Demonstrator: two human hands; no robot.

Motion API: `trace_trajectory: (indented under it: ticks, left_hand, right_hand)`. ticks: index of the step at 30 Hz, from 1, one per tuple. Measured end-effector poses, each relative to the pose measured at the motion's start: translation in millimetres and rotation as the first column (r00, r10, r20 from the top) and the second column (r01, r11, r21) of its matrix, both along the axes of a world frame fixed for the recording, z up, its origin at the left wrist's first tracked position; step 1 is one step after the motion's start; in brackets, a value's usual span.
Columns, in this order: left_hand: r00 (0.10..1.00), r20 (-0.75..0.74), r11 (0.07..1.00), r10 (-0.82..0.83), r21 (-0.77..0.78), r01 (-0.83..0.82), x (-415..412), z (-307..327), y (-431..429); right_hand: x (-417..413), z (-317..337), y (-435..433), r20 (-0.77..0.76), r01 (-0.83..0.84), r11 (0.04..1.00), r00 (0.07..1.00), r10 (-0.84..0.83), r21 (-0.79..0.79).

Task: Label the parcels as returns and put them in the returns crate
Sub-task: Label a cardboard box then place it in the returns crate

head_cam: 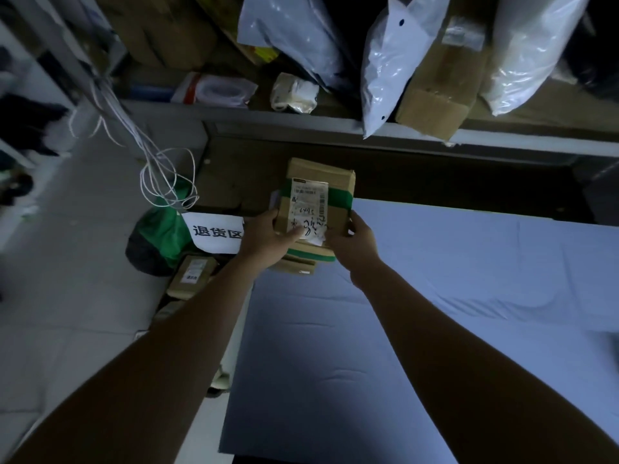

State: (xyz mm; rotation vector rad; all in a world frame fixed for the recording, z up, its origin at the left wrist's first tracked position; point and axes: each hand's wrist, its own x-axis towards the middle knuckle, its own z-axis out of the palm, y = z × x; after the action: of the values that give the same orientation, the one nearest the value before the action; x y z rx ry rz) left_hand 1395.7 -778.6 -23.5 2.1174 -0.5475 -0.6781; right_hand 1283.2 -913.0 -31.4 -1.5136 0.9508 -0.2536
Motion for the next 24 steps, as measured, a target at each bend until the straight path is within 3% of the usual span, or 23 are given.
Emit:
trace_trajectory:
  ticks: [7, 18, 24]
  left_hand:
    - [0.99, 0.01, 0.99, -0.142, -0.01, 0.142, -104.3, 23.6, -58.4]
    - [0.971, 0.057, 0.972, -0.234, -0.009, 0.235, -375.3, 15.1, -166.5]
    - [0.975, -0.051, 0.976, -0.215, 0.012, 0.216, -454.2, -9.9, -214.4]
  right_hand:
    - [-121.4, 18.4, -61.1, 0.027, -0.001, 1.0, 1.0, 0.001, 0.011]
    - [-395.3, 40.3, -177.1, -0.064, -0.023, 0.996, 0.998, 0.018, -0.083]
    - [-481.1, 15.9, -209.7, -0.096, 0.04, 0.995, 0.994, -0.05, -0.096]
